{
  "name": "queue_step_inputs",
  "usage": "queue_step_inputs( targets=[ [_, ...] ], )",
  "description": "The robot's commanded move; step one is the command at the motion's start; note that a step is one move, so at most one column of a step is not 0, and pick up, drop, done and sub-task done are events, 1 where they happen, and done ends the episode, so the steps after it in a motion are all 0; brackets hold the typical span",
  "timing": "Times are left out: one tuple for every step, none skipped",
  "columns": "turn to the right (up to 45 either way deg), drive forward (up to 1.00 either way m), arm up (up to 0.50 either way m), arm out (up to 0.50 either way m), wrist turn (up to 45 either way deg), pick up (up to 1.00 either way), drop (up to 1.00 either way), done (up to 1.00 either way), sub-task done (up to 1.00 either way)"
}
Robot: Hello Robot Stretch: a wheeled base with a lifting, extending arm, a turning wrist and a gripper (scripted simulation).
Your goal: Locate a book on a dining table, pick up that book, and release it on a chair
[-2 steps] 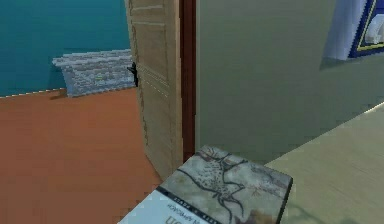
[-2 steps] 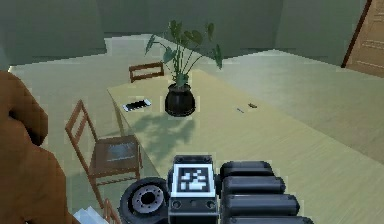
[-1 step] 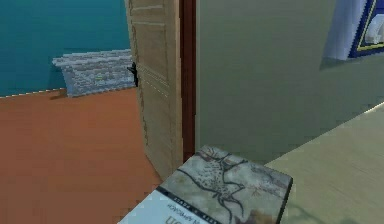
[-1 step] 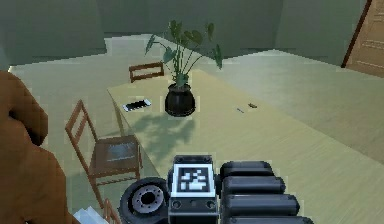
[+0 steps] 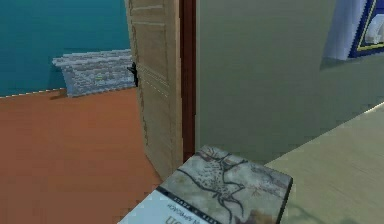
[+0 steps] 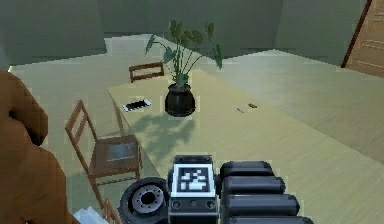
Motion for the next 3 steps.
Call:
queue_step_inputs(
  targets=[
    [45.0,0.00,0.00,0.00,0.0,0.00,0.00,0.00,0.00],
    [45.0,0.00,0.00,0.00,0.0,0.00,0.00,0.00,0.00],
    [30.0,0.00,0.00,0.00,0.0,0.00,0.00,0.00,0.00]
  ],
)
